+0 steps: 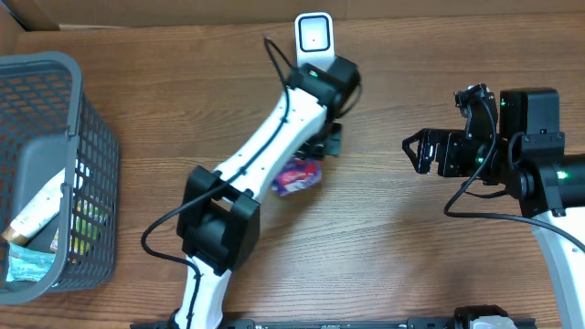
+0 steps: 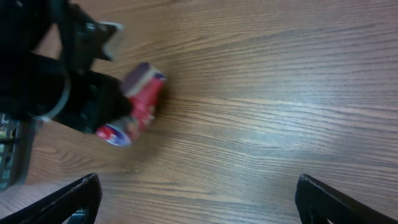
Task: Scan the item barcode
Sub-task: 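Place the purple package on the table centre with the left gripper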
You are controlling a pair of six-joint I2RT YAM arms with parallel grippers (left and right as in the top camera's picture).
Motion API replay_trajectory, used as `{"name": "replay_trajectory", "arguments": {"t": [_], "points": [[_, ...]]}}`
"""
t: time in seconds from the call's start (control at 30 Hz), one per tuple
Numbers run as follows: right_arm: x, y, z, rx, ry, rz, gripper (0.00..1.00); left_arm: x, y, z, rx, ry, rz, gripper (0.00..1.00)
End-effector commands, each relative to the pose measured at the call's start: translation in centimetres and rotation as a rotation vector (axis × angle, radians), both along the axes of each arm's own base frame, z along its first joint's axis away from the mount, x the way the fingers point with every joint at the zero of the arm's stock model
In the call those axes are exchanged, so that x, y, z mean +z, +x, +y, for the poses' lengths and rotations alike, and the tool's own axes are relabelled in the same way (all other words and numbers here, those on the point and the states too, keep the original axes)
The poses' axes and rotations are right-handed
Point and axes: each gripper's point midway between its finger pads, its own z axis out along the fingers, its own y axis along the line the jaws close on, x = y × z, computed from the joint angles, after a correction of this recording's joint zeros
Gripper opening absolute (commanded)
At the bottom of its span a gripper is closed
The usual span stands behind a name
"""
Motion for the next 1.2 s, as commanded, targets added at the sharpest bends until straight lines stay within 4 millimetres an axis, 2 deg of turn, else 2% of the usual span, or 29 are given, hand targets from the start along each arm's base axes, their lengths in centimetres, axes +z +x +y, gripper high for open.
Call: {"name": "replay_trajectory", "arguments": {"t": [0.0, 0.03, 0.07, 0.13, 0.17, 0.27, 0.37, 0.5, 0.63, 0.7, 0.77, 0.9, 1.07, 1.17], "points": [[0.2, 0.3, 0.0, 0.005, -0.009, -0.015, 1.00, 0.5, -0.9, -3.9, -0.018, -0.144, 0.021, 0.05], [0.2, 0.3, 0.0, 0.005, -0.009, -0.013, 1.00, 0.7, -0.8, -4.4, -0.024, -0.166, 0.017, 0.14], [0.2, 0.3, 0.0, 0.005, -0.009, -0.013, 1.00, 0.8, -0.7, -4.8, -0.027, -0.181, 0.011, 0.29], [0.1, 0.3, 0.0, 0.005, -0.009, -0.009, 1.00, 0.9, -0.5, -4.9, -0.027, -0.185, 0.005, 0.86], [0.1, 0.3, 0.0, 0.005, -0.009, -0.008, 1.00, 0.9, -0.4, -4.7, -0.022, -0.183, 0.004, 1.00], [0.1, 0.3, 0.0, 0.005, -0.009, -0.009, 1.00, 1.5, 0.5, -3.3, 0.009, -0.167, -0.007, 1.00], [0.1, 0.4, 0.0, 0.005, -0.009, -0.010, 1.00, 4.0, 2.3, -0.8, 0.066, -0.153, -0.053, 1.00], [0.0, 0.4, 0.0, 0.005, -0.009, -0.007, 1.00, 10.0, 4.5, 3.3, 0.144, -0.160, -0.162, 1.00], [-0.4, 0.7, -0.3, -0.009, -0.029, 0.001, 1.00, 17.3, 4.7, 9.2, 0.254, -0.161, -0.299, 1.00], [-0.7, 0.8, -0.5, -0.015, -0.040, 0.009, 1.00, 20.5, 3.9, 12.8, 0.324, -0.152, -0.367, 1.00], [-1.1, 1.0, -0.5, -0.016, -0.042, 0.020, 1.00, 22.9, 2.7, 16.5, 0.403, -0.140, -0.418, 1.00], [-1.8, 1.3, -0.5, -0.015, -0.044, 0.045, 1.00, 25.8, 0.6, 23.1, 0.553, -0.116, -0.496, 0.99], [-2.5, 1.5, -0.5, -0.015, -0.045, 0.067, 1.00, 27.8, -2.9, 31.2, 0.790, -0.075, -0.571, 0.99], [-2.6, 1.6, -0.5, -0.014, -0.046, 0.071, 1.00, 27.3, -5.2, 36.1, 0.946, -0.018, -0.562, 1.00]]}}
